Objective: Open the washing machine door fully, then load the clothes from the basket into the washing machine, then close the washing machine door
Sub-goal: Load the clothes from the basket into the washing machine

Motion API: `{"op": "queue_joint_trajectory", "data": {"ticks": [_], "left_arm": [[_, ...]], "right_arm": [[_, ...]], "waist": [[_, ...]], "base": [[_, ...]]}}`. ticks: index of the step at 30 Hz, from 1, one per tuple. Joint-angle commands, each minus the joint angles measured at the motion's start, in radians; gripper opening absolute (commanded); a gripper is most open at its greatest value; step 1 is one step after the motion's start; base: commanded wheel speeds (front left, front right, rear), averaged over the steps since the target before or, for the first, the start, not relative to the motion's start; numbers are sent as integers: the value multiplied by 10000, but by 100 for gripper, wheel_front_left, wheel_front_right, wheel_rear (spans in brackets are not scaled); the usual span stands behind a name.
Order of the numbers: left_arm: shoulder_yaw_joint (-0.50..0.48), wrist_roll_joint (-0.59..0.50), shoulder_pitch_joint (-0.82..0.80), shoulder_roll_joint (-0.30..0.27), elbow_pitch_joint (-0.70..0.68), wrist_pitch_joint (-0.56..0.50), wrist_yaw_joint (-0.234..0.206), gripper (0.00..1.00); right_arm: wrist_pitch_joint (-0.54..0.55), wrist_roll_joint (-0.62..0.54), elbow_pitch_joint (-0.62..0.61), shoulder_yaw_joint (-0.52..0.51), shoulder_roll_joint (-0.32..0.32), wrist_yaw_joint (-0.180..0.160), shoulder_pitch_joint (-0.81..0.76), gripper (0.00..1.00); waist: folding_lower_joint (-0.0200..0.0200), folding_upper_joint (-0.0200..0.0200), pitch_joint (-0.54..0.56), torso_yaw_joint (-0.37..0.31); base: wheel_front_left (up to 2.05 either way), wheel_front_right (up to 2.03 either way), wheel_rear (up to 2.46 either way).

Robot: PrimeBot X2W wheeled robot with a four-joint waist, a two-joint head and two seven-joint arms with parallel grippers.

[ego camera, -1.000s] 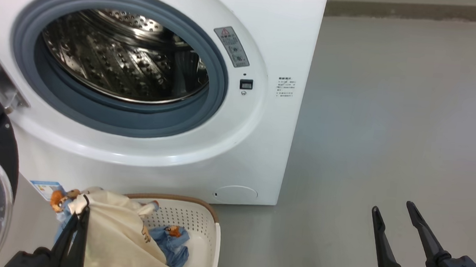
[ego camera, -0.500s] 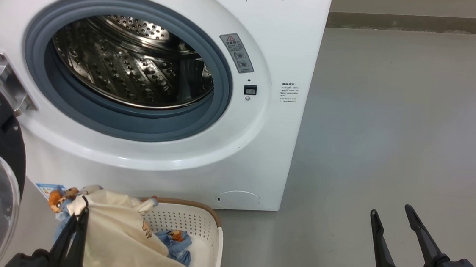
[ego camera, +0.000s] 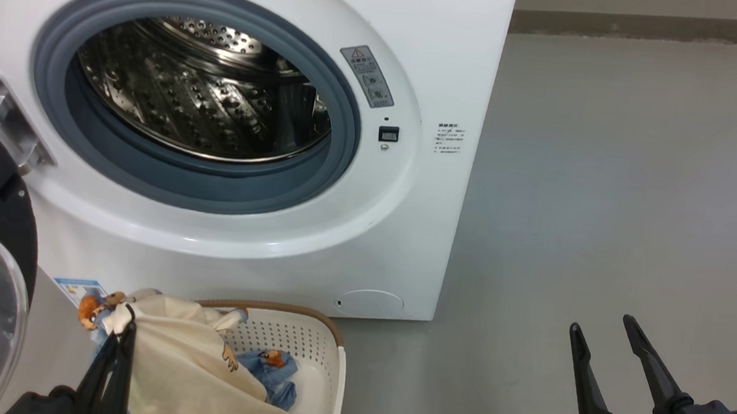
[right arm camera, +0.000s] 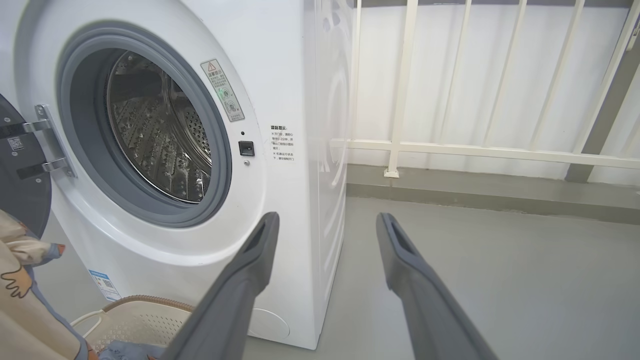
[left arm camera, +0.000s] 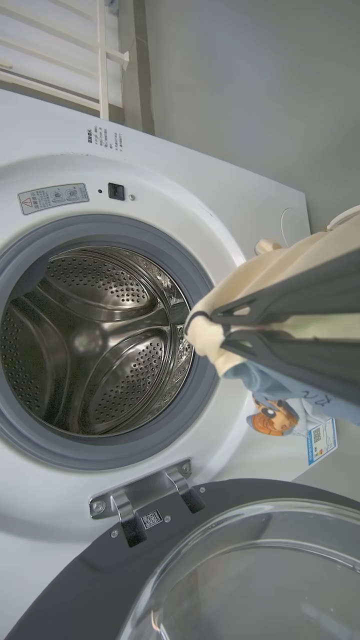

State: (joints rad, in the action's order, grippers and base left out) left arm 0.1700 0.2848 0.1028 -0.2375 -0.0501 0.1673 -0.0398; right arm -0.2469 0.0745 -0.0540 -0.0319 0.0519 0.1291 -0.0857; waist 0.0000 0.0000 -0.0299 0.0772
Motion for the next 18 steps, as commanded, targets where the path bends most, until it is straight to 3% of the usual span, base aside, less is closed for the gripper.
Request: {"op": "queue_joint_trajectory", "data": {"ticks": [1,9,18], "left_arm": [[-366,33,-406,-202,-197,47,-93,0],[-363,350,-1505,-27,819,153,53,0],[-390,751,-4048,214,3047,429,522,0]], "right_arm": [[11,114,-292,295,42,16,166,100],[18,157,-433,424,69,16,437,100],[48,237,-689,444,288,16,1020,100]], "waist": [[0,0,-67,-5],[0,0,-762,-9],[0,0,-2126,-69]], "base": [[0,0,0],[0,0,0],[0,0,0]]}}
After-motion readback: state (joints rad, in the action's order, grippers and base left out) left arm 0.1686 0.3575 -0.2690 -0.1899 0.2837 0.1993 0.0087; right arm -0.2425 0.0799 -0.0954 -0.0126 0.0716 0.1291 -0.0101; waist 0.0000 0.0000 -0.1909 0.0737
